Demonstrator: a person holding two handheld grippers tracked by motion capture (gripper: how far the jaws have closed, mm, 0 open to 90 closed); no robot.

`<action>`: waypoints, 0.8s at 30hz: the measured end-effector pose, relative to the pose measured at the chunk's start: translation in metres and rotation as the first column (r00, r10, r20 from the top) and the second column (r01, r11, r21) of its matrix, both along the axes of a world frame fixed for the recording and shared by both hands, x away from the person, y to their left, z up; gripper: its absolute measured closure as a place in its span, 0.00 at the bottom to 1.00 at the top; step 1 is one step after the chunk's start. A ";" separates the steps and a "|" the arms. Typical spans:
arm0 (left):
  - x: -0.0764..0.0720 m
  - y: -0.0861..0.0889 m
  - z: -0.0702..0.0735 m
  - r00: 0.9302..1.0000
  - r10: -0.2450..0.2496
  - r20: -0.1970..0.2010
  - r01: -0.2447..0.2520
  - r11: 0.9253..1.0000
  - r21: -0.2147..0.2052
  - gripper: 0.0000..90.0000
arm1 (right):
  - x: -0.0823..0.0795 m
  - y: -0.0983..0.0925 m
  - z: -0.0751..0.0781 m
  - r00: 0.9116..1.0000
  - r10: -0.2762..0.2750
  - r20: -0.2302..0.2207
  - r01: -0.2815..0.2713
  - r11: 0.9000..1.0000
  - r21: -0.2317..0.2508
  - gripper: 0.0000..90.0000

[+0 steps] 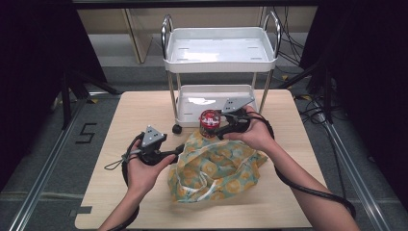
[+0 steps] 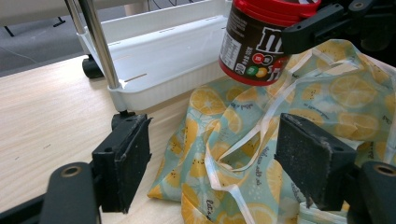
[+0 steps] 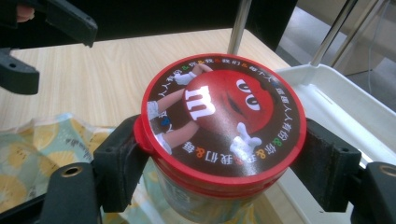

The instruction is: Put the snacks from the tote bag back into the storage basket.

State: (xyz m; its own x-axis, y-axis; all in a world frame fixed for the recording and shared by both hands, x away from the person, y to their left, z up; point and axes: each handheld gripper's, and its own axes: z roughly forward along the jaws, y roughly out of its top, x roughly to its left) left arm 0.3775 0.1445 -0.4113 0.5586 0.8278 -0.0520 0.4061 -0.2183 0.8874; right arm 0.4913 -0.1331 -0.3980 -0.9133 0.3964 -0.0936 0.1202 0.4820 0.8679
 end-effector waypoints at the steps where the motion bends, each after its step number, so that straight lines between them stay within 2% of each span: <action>1: 0.000 0.000 0.000 1.000 -0.001 -0.001 0.001 1.000 -0.002 0.28 | 0.001 0.001 0.000 1.000 -0.005 0.004 0.005 1.000 0.003 0.28; 6: 0.000 0.001 0.000 1.000 0.002 0.000 -0.002 1.000 -0.002 0.28 | 0.003 0.004 0.000 1.000 -0.018 0.006 0.018 1.000 0.015 0.28; 9: 0.000 0.001 0.000 1.000 0.005 0.001 -0.005 1.000 0.001 0.28 | 0.006 0.007 0.000 0.999 -0.047 0.001 0.047 0.999 0.020 0.28; 14: 0.000 0.001 0.000 1.000 0.011 -0.001 -0.011 1.000 -0.009 0.28 | 0.009 0.013 0.000 0.999 -0.053 0.010 0.053 0.998 0.026 0.28; 17: 0.000 0.002 0.000 1.000 0.007 0.005 -0.007 1.000 0.000 0.28 | 0.011 0.017 0.001 0.999 -0.042 0.012 0.041 0.999 0.025 0.29; 23: 0.000 0.002 0.000 1.000 0.013 0.001 -0.013 1.000 -0.007 0.28 | 0.012 0.023 -0.001 0.998 -0.058 0.002 0.058 0.998 0.031 0.28; 24: 0.000 0.002 0.000 1.000 0.013 0.001 -0.013 1.000 -0.007 0.28 | 0.014 0.023 0.000 0.999 -0.050 0.016 0.050 0.998 0.025 0.28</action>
State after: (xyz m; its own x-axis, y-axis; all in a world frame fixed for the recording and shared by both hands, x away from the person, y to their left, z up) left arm 0.3771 0.1465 -0.4109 0.5481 0.8344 -0.0571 0.4079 -0.2071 0.8892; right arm 0.5053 -0.1102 -0.3983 -0.8907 0.4438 -0.0986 0.1287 0.4541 0.8816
